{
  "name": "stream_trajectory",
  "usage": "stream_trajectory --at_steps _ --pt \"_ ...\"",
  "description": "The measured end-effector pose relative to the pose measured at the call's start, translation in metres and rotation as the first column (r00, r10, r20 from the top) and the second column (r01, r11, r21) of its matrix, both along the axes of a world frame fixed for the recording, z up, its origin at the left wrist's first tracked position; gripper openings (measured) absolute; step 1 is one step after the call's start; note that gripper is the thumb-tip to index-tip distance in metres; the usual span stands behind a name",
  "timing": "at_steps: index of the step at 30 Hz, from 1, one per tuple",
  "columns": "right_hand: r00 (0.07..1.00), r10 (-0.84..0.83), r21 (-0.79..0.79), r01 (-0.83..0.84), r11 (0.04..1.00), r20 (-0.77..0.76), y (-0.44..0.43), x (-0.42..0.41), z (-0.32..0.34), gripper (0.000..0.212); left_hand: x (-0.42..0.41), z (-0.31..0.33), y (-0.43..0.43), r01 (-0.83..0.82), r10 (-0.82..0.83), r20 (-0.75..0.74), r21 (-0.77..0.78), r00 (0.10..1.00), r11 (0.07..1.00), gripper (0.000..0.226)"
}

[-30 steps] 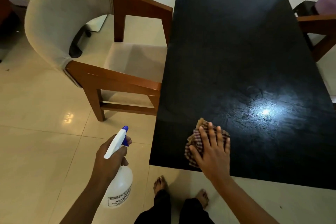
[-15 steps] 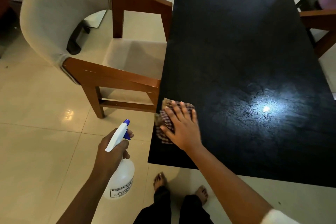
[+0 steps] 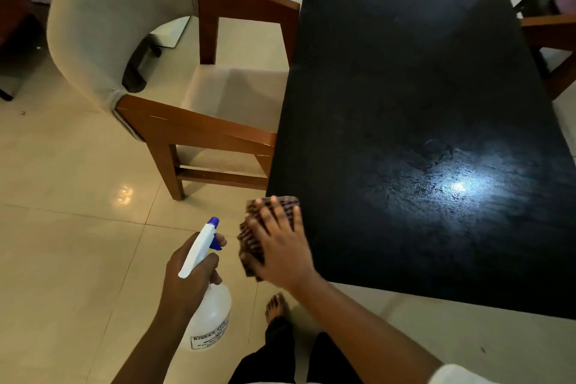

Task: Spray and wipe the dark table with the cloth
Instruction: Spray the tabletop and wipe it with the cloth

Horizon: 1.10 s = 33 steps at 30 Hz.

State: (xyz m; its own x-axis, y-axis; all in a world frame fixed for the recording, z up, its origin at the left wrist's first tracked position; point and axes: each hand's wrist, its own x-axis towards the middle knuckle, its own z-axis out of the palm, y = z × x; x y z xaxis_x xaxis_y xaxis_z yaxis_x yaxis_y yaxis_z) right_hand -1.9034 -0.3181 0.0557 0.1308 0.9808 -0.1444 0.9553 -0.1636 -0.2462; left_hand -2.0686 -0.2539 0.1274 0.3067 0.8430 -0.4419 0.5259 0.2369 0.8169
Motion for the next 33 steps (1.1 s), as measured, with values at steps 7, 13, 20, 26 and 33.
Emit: stream_trajectory --at_steps 7,13,20,26,33 --pt "0.998 0.053 -0.004 -0.053 0.999 0.033 -0.04 0.003 -0.009 0.071 0.017 0.02 -0.016 0.004 -0.004 0.003 0.006 1.0 1.0 0.03" --pt "0.986 -0.155 0.001 0.156 0.988 0.058 -0.111 0.067 -0.004 0.068 0.05 0.032 -0.029 0.103 -0.1 0.043 -0.064 0.994 0.993 0.038" --pt "0.861 -0.502 0.006 0.504 0.864 0.082 -0.2 0.152 -0.006 0.068 0.111 0.048 -0.062 0.25 -0.24 0.136 -0.056 0.961 0.967 0.04" --pt "0.653 -0.753 0.065 0.751 0.657 0.078 -0.281 0.231 -0.01 0.068 0.16 0.057 -0.103 0.289 -0.281 0.146 -0.031 0.948 0.957 0.033" --pt "0.469 -0.883 0.147 0.872 0.466 0.016 -0.37 0.309 -0.004 0.062 0.221 0.067 -0.16 0.328 -0.319 0.165 -0.028 0.933 0.944 0.033"
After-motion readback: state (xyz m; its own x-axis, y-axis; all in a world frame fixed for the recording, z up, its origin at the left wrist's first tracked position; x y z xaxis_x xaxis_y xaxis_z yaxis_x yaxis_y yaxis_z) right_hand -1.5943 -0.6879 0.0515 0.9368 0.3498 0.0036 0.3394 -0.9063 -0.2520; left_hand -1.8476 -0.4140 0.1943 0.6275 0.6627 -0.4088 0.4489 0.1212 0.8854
